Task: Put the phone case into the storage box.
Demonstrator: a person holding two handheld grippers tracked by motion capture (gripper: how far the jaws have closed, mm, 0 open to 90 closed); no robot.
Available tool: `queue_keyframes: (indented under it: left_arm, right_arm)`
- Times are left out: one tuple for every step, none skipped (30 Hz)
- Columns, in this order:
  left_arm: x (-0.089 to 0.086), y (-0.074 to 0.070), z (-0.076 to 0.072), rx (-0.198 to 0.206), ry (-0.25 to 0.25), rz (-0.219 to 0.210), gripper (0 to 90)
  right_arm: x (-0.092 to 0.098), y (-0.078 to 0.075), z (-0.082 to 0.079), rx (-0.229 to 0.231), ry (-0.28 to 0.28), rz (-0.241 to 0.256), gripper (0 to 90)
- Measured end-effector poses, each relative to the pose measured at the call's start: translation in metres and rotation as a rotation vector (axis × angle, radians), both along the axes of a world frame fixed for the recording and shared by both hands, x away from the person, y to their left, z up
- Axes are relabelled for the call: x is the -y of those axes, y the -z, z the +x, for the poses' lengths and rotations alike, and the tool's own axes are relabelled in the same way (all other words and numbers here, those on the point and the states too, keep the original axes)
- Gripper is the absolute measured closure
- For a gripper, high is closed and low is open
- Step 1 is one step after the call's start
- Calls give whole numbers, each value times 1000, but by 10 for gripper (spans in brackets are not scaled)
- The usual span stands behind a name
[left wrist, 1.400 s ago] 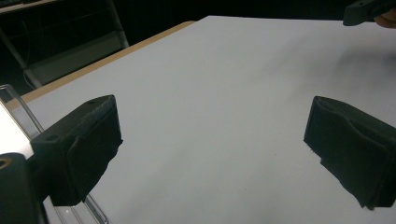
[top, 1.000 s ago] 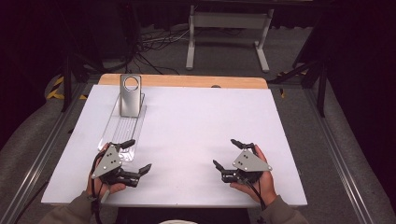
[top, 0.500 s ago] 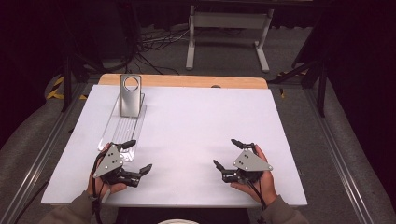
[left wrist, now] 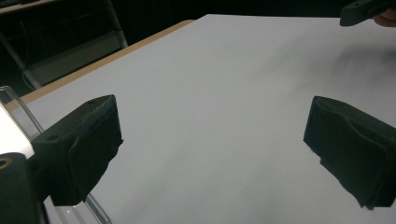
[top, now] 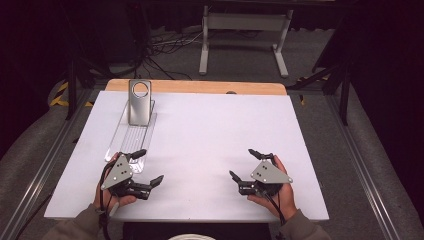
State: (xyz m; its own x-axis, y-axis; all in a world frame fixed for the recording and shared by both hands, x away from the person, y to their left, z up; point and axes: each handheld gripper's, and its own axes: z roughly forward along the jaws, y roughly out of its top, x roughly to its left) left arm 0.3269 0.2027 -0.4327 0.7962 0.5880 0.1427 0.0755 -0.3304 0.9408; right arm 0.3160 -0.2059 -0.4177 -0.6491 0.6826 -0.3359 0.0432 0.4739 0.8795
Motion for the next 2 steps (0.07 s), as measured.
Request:
queue_keyframes:
  left_arm:
    - [0, 0, 0, 6, -6, -4, 48]
    - [0, 0, 0, 6, -6, -4, 48]
  right_arm:
    - [0, 0, 0, 0, -2, -1, 144]
    - [0, 0, 0, 0, -2, -1, 144]
